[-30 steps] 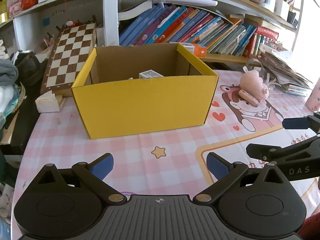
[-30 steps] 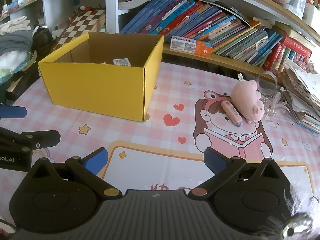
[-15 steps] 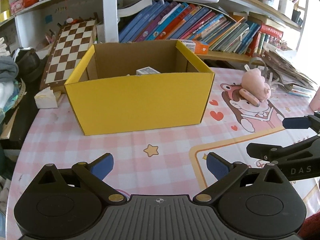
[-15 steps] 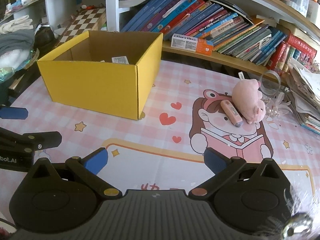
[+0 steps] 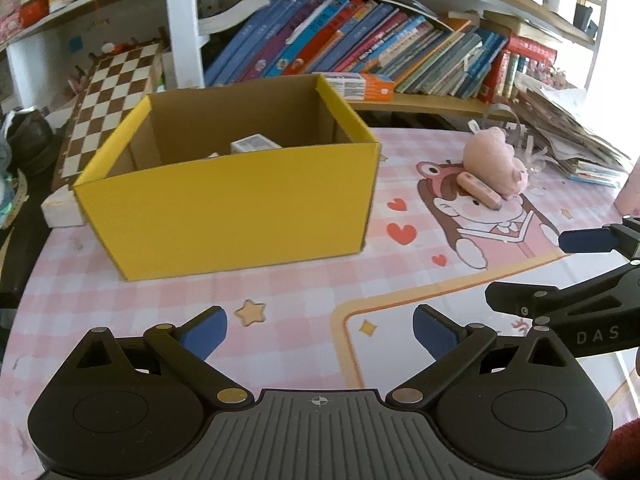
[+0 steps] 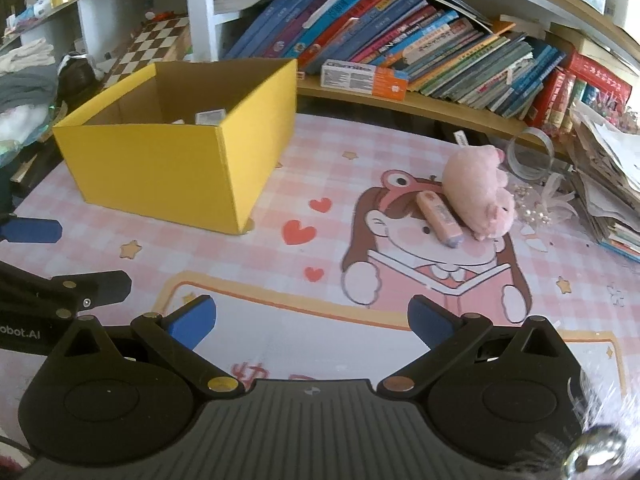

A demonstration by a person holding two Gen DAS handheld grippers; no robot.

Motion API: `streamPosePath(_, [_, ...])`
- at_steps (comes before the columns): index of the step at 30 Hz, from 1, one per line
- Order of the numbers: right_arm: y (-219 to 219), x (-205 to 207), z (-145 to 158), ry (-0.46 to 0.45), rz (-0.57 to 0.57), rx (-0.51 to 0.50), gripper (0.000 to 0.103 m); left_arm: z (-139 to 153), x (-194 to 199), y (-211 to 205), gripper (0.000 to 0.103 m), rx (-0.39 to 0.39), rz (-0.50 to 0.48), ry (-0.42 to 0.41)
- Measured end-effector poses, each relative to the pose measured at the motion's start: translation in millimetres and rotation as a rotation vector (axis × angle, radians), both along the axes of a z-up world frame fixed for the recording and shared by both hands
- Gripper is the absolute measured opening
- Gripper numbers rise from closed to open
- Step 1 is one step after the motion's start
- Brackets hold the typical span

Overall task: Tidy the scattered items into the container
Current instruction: 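Move the right tool toward the pig plush while the left tool approaches the pink USB stick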

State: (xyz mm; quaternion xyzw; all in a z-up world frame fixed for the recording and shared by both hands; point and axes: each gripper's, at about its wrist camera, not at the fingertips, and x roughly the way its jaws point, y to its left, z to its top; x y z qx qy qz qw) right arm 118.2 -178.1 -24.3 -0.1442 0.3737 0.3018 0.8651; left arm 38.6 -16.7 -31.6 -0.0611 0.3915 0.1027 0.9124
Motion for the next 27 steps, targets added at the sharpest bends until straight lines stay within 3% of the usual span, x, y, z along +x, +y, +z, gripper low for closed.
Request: streamPosePath(27, [-102.8, 78.9, -9.2, 0.006, -0.125, 0.04, 0.103, -7.7, 68.8, -89.5, 0.101, 0.06, -0.126, -0.021])
